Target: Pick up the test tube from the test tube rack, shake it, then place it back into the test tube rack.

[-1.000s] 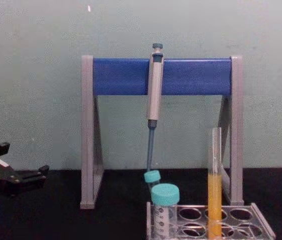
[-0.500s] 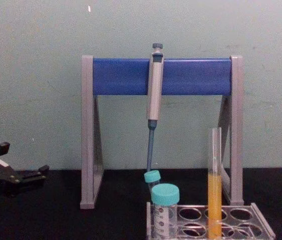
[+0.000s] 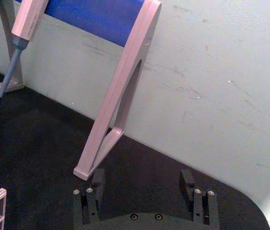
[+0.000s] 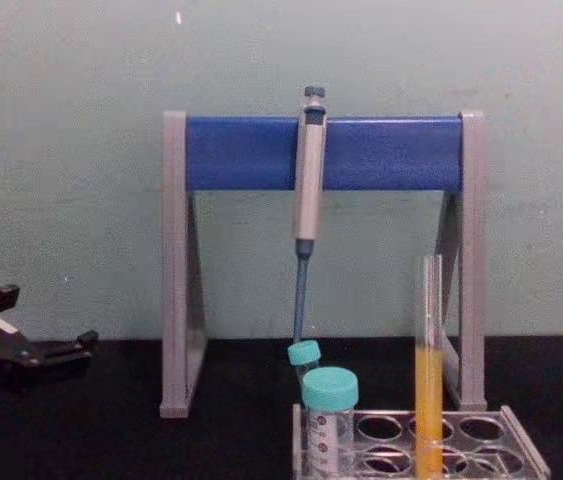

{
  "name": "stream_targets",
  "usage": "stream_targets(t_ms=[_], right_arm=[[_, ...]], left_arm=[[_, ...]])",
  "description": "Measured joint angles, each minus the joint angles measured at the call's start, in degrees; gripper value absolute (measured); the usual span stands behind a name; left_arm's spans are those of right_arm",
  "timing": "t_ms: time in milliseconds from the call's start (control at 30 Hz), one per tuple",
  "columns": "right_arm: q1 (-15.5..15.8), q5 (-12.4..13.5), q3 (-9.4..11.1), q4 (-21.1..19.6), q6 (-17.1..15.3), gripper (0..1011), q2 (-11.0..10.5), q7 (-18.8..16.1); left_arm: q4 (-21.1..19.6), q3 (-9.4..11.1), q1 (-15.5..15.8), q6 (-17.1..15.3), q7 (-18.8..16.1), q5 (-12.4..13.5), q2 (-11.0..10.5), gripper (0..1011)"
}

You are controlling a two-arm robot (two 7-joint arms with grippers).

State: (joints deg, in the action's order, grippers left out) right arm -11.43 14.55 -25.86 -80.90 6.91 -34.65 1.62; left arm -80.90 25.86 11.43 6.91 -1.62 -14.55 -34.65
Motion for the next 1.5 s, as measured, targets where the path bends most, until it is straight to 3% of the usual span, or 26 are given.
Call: stream_targets(t_ms=[867, 1033, 1300, 1500], right_arm=[[0.0, 0.0, 0.0, 0.0, 0.0, 1000, 0.0, 0.0], [1.0, 0.1, 0.8, -1.1, -0.5, 1000, 0.0, -0.9], [4.2, 4.4, 3.0, -5.7, -3.1, 1000, -0.7, -5.1], [6.6, 9.9, 5.0, -9.5, -5.6, 1000, -1.0, -9.8]], left_arm=[[0.0, 0.0, 0.0, 0.0, 0.0, 0.0, 0.0, 1001], [0.0, 0.0, 0.0, 0.0, 0.0, 0.0, 0.0, 1001], [0.0, 0.0, 0.0, 0.0, 0.0, 0.0, 0.0, 1001], [0.0, 0.0, 0.0, 0.0, 0.0, 0.0, 0.0, 1001]])
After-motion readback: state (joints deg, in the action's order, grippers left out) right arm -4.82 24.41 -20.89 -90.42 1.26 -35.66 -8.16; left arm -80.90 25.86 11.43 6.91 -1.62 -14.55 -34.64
